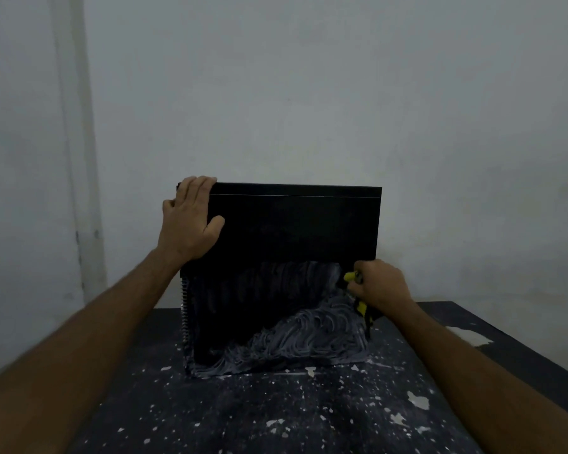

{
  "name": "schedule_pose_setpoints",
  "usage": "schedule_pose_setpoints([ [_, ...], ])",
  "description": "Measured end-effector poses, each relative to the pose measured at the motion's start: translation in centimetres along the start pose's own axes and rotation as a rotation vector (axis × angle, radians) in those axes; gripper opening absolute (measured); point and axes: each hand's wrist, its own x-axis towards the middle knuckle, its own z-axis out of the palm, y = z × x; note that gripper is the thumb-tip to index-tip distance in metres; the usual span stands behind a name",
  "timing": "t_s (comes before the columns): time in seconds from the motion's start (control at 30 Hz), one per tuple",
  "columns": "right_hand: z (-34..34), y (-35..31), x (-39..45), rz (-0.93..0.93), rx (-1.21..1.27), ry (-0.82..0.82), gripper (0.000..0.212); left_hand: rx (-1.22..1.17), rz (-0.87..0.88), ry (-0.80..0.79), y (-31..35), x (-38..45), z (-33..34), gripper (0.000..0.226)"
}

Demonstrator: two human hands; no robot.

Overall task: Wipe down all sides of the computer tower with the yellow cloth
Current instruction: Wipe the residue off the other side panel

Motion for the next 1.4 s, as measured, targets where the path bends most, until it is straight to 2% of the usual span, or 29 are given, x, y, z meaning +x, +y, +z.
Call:
schedule_pose_setpoints([
  [0.07,0.3,0.2,0.1,0.017,0.071,0.124,0.022,-0.005,-0.003,0.008,0.1,-0.1,0.0,0.075],
  [0.13,0.5,-0.7,-0.1,-0.117,-0.003,0.037,0.018,-0.003,-0.004,0.008,0.0,-0.1,0.0,0.075],
  [0.2,0.0,-1.0,0.0,-0.107,-0.064,-0.049,0.017,-0.003,-0.004,0.003,0.0,-0.1,0.0,0.075],
  [0.3,0.0,-0.8,0.9,-0.015,0.056,0.109,0.022,-0.004,-0.010,0.003,0.1,-0.1,0.1,0.074],
  [0.33,0.0,-1.1,1.0,-0.053,0.052,0.108,0.021,-0.002,-0.010,0.006,0.1,-0.1,0.1,0.075],
  [0.4,0.1,-2.1,0.8,-0.163,-0.049,-0.025,0.020,-0.001,-0.006,0.006,0.0,-0.1,0.0,0.075],
  [0.43,-0.1,-2.3,0.8,-0.145,-0.085,-0.080,0.020,-0.002,-0.005,0.002,0.0,-0.1,0.0,0.075],
  [0.57,0.2,-2.3,1.0,-0.026,0.045,0.101,0.022,0.002,-0.011,-0.002,0.0,-0.1,0.0,0.075],
  [0.63,0.3,-3.0,0.8,-0.123,0.009,0.014,0.019,0.006,-0.010,0.000,0.1,0.0,0.1,0.075],
  [0.7,-0.3,-3.1,0.9,-0.112,-0.047,-0.078,0.019,0.009,-0.008,-0.002,0.1,0.0,0.1,0.075],
  [0.8,-0.1,-3.1,1.5,-0.051,0.056,0.088,0.021,0.008,-0.009,0.000,0.1,-0.1,0.1,0.074],
  [0.9,0.0,-4.3,1.2,-0.160,-0.031,-0.030,0.021,0.005,-0.015,0.004,0.2,-0.1,0.1,0.074],
  [0.93,-0.2,-4.4,1.3,-0.145,-0.058,-0.057,0.021,0.003,-0.013,0.002,0.2,-0.1,0.1,0.074],
  [1.03,-0.1,-4.6,1.7,-0.062,0.055,0.110,0.023,0.006,-0.009,0.004,0.0,0.0,0.1,0.074],
  [1.07,0.0,-4.9,1.6,-0.075,0.080,0.119,0.022,0.008,-0.010,0.003,0.1,-0.1,0.1,0.075],
  [1.13,0.0,-5.7,1.4,-0.185,0.034,0.002,0.020,0.011,-0.014,0.000,0.2,0.0,0.2,0.075],
  [1.2,-0.4,-6.0,1.7,-0.159,-0.004,-0.064,0.021,0.008,-0.015,0.000,0.2,0.0,0.3,0.075],
  [1.3,0.1,-6.5,1.8,-0.081,0.120,0.122,0.026,0.011,-0.009,0.007,0.2,0.0,0.3,0.076],
  [1.33,0.3,-6.9,1.6,-0.120,0.134,0.117,0.024,0.012,-0.007,0.011,0.2,-0.1,0.3,0.076],
  [1.4,0.9,-7.7,1.3,-0.209,0.088,-0.006,0.022,0.008,-0.008,0.012,0.2,-0.1,0.3,0.076],
])
